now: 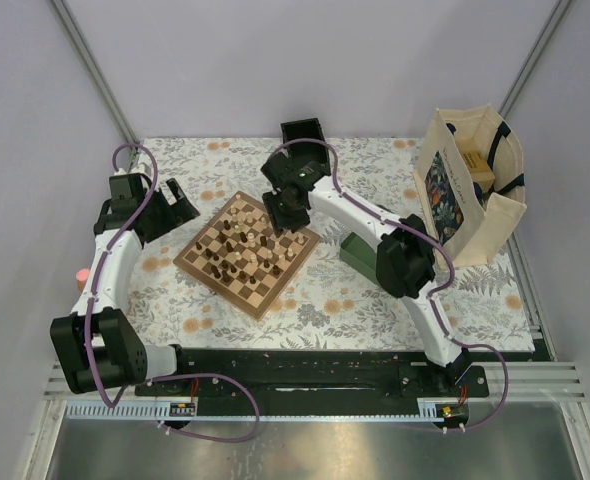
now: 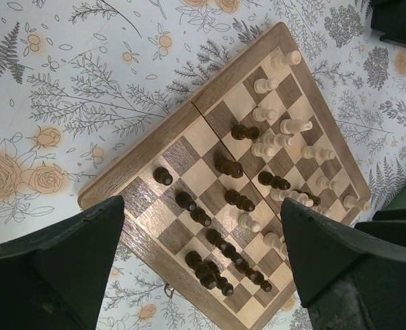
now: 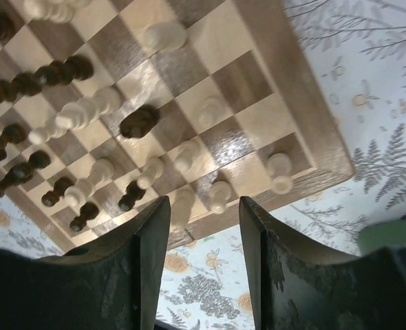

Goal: Set up the chess pieces on the board

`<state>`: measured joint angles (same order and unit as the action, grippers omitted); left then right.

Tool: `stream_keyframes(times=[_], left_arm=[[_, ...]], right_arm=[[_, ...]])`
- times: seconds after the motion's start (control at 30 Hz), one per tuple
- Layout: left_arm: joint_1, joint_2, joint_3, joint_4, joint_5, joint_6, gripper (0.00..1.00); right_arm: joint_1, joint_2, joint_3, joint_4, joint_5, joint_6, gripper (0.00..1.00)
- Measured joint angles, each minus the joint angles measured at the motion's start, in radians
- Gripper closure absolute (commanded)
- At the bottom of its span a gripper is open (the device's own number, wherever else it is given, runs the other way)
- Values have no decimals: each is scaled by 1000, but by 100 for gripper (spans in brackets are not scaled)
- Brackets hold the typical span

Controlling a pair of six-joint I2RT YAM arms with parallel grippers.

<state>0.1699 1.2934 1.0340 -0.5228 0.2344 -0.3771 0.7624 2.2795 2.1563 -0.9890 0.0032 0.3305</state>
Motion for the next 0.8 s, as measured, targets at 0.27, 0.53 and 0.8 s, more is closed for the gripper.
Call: stream_keyframes(times=[0.27,0.53,0.8], left_arm=[[0,0,0,-1,0,4,1],[0,1,0,-2,0,4,1],[0,7,6,-3,0,3,1]], right_arm=[[57,-16,-17,-29,-29,-6,47],[66,-83,-128,-26,-50,-6,48],[67,-83,-140,-21,-69,-12,49]])
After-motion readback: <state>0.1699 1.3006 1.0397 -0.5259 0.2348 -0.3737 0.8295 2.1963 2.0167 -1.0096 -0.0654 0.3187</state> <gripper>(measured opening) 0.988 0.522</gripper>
